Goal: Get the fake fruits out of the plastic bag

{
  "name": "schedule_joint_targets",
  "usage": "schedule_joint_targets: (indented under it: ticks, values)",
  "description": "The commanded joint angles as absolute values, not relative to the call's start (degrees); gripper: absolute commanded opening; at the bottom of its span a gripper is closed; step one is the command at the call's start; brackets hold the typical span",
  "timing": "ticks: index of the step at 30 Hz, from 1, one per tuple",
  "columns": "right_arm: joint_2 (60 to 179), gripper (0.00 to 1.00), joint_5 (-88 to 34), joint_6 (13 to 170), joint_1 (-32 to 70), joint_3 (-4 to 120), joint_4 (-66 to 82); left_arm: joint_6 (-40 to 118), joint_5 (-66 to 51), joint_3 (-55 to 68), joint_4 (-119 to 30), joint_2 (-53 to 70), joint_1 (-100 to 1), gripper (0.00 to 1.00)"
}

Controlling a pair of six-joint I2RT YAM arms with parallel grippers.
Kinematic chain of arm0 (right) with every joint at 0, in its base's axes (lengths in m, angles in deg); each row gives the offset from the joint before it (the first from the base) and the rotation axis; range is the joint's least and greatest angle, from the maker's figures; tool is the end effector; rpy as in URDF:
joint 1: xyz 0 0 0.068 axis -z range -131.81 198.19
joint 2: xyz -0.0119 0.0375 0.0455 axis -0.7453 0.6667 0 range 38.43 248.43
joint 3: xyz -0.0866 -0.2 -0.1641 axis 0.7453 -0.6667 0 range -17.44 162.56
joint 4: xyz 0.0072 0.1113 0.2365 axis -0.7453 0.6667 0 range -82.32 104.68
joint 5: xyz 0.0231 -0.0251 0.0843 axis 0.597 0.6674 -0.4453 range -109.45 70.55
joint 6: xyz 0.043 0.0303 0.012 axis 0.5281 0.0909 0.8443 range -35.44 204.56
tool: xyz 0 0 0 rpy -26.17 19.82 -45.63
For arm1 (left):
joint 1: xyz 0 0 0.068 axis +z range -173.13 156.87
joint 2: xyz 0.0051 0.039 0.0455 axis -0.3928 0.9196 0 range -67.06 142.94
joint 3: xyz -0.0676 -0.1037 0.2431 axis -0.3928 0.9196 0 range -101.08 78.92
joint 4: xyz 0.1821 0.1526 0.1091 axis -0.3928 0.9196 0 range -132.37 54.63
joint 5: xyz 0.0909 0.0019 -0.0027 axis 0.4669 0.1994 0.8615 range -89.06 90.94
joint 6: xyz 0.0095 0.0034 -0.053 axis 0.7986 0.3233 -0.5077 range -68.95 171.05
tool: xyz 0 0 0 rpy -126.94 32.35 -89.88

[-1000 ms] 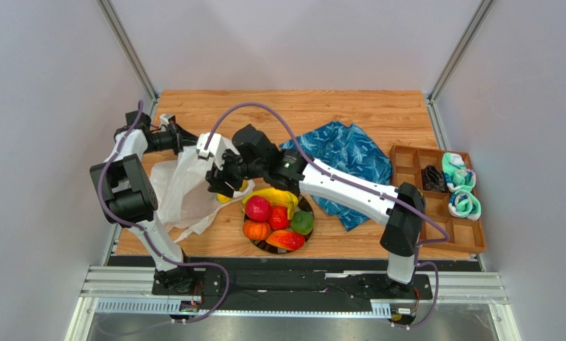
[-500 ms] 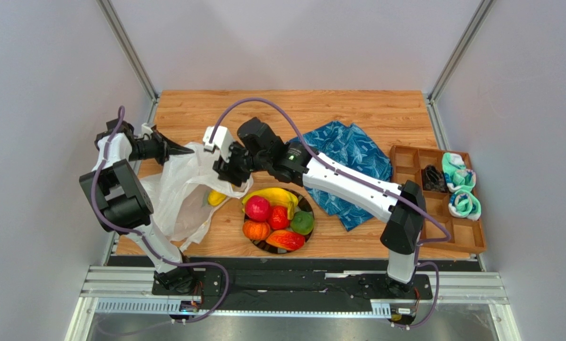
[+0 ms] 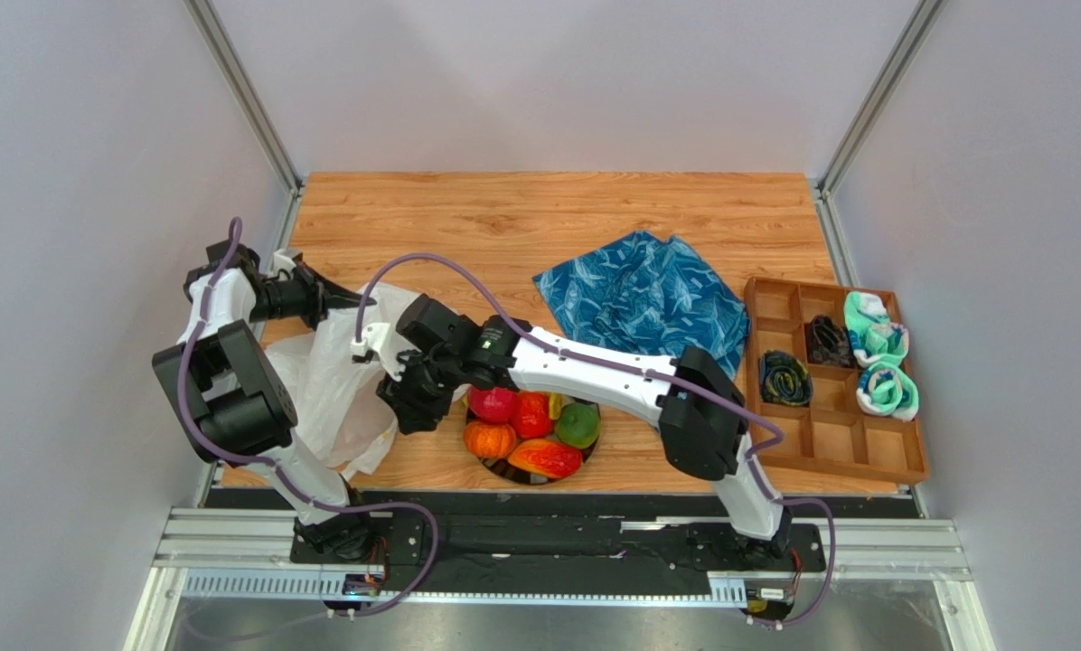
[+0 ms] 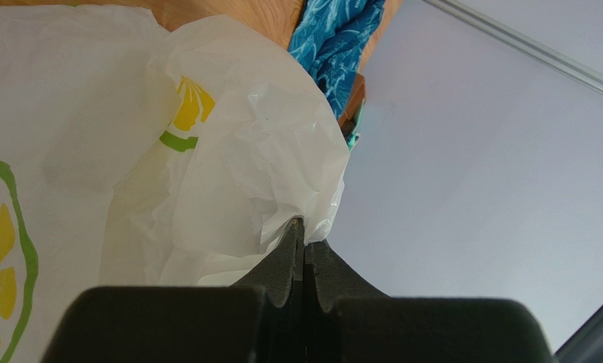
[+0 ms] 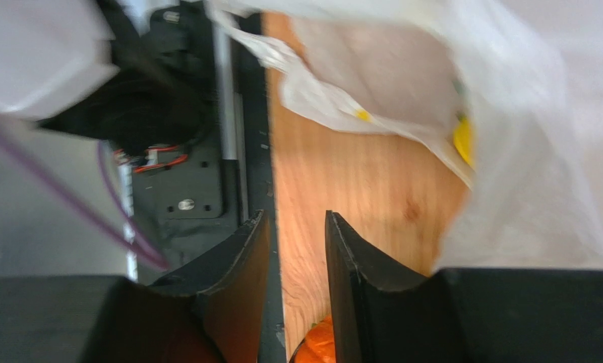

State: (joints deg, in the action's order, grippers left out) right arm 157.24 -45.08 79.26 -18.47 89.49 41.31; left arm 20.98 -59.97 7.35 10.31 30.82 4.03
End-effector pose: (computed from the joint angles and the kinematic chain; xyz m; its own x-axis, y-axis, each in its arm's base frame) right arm 0.1736 0.4410 0.2774 -0.1940 -0.6593 -0.7264 -0.9700 0.0182 0.2425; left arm 0.2988 0.1182 0.2306 -0.7191 -0.6426 0.2646 -0.5012 0.2158 -0.8380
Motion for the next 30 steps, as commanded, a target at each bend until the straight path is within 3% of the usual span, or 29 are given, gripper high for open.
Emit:
schedule_joint_targets:
  ticks: [1, 9, 12, 30]
  values:
    - [160.8, 0.39, -29.2, 89.9, -17.1, 94.8, 39.3, 20.6, -60.1, 4.7, 10.0, 29.5, 6.0, 0.0]
    - [168.6, 0.63, -25.0, 102.8, -12.7, 101.4, 37.0, 18.6, -61.3, 14.8, 8.3, 23.4, 6.5, 0.0]
    - [170.9, 0.67, -24.3, 104.9, -12.2, 103.5, 37.0, 18.6, -60.4, 18.7, 7.9, 21.0, 6.5, 0.0]
    - [177.4, 0.69, -21.7, 110.7, -12.6, 107.3, 36.0, 10.4, -65.8, 27.3, 1.7, 20.0, 8.1, 0.0]
